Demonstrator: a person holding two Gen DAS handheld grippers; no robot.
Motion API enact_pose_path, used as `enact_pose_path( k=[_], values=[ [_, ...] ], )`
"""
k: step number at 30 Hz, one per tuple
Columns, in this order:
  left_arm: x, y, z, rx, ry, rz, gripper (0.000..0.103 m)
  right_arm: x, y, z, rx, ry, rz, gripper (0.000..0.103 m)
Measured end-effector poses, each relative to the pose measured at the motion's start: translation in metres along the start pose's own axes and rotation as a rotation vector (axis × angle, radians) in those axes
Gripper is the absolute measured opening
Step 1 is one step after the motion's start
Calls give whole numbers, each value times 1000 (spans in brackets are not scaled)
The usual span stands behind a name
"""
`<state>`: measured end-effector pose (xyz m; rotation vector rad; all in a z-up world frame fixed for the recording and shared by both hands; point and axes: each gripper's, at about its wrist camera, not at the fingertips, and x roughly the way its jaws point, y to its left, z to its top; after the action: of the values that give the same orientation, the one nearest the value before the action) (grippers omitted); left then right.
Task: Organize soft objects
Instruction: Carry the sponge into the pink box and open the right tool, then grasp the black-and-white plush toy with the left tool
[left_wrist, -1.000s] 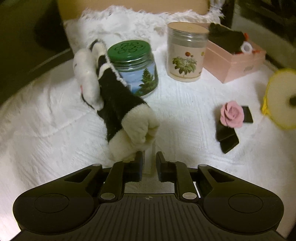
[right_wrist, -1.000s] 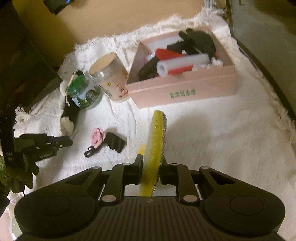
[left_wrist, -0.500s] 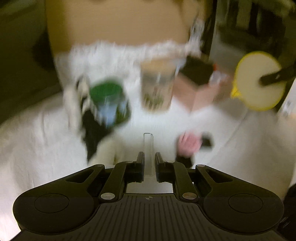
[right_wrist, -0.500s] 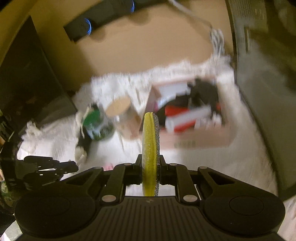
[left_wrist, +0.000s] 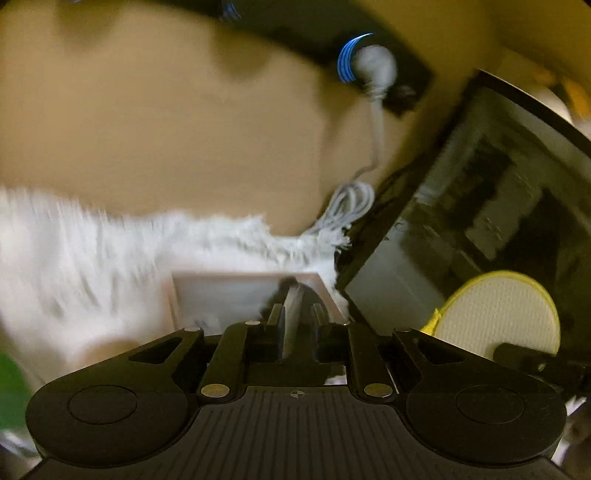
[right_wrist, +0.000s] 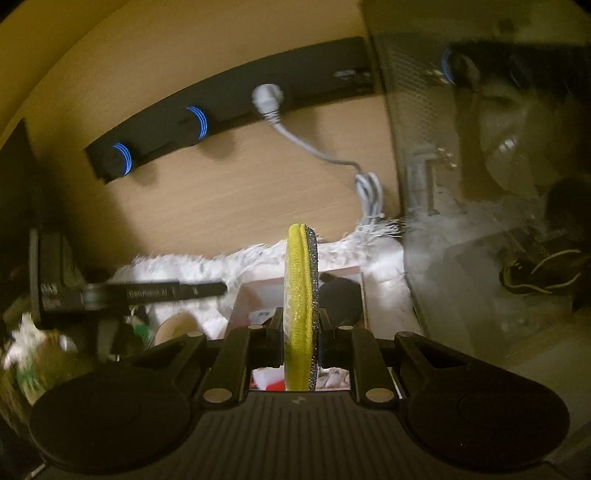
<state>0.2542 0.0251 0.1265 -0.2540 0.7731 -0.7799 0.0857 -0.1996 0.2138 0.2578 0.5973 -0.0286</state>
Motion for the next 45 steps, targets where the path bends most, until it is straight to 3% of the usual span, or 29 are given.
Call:
enact_pose_path(
  k=[3,6,11,13,15,18,22,24,27,30,37,40,43,45],
  values=[
    [-13,7,-16,-15,-54,77,16,22,-13,4,71,8,31,15],
    [-42,13,-33,-53,-84,101,16,56,-19,9,151,30,93,15],
    [-99,23,-79,-128,-122,173,16,149,-11,11,301,136,200,15],
    [-117,33,-101,-184,-109,249,16,194,-8,6,342,212,192,15],
    [-137,46,-124,-246,-94,317,16,234,-2,-3,324,294,117,15],
    [-169,69,-157,-308,-88,434,16,258,-2,-9,323,342,86,16],
    [-202,97,-189,-392,-105,575,16,249,-9,-8,345,345,98,21],
    [-210,110,-198,-428,-96,581,16,235,-11,-6,355,337,83,43],
    [-212,117,-196,-389,-87,584,16,198,-13,-1,343,267,93,62],
    [-210,118,-182,-318,-105,577,16,165,-1,3,260,200,70,64],
    [-181,124,-130,-199,-135,491,16,105,74,-35,-224,86,-132,77],
    [-153,125,-113,-134,-121,479,16,91,84,-62,-273,103,-152,77],
    [-122,127,-104,-68,-80,516,17,90,90,-96,-288,183,-127,77],
    [-108,131,-103,-50,-58,528,29,91,93,-119,-313,238,-124,77]
  ],
)
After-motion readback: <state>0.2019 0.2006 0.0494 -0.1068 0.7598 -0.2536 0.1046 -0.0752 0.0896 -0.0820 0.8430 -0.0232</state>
